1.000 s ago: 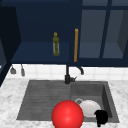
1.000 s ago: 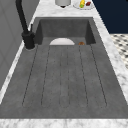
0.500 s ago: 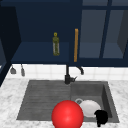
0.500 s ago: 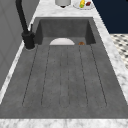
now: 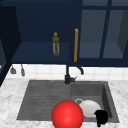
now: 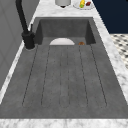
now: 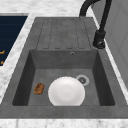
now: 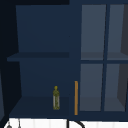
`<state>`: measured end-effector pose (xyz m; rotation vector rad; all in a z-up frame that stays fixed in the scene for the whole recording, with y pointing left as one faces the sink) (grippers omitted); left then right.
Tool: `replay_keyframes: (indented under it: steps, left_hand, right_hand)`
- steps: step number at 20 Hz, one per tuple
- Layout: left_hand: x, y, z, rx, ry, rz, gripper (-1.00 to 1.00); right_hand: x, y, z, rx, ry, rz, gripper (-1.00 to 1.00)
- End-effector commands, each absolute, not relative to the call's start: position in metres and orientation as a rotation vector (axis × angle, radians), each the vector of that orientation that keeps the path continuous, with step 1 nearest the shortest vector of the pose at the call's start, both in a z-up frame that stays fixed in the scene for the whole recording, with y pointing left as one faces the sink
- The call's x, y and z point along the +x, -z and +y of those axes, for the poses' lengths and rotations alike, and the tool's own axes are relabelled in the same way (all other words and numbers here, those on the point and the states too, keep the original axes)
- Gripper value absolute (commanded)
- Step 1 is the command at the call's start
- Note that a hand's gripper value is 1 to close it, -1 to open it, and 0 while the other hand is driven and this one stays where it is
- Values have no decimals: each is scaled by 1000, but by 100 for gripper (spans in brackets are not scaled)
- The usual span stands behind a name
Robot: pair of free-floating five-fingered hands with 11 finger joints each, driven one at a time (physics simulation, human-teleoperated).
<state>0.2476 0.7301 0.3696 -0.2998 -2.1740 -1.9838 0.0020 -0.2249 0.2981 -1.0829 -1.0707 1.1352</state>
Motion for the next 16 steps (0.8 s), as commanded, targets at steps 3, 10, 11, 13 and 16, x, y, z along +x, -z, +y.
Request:
replay_keyframes:
  steps: [3, 10, 11, 13, 16]
  left_hand:
    - [229, -381, 702, -269, 2034, -2107, -100]
    - [221, -399, 671, -275, 2048, -2089, -100]
    - [221, -402, 666, -283, 2051, -2087, -100]
    - [222, -403, 661, -285, 2048, -2099, -100]
    - [221, -401, 665, -291, 2003, -2149, -100]
  right_hand:
    - [2, -298, -225, -1083, -1135, -1071, 0]
    - [2, -298, -225, -1083, -1135, -1071, 0]
    - [2, -298, -225, -1083, -1135, -1071, 0]
    - [2, -298, -225, -1083, -1135, -1071, 0]
    - [2, -298, -225, -1083, -1135, -1071, 0]
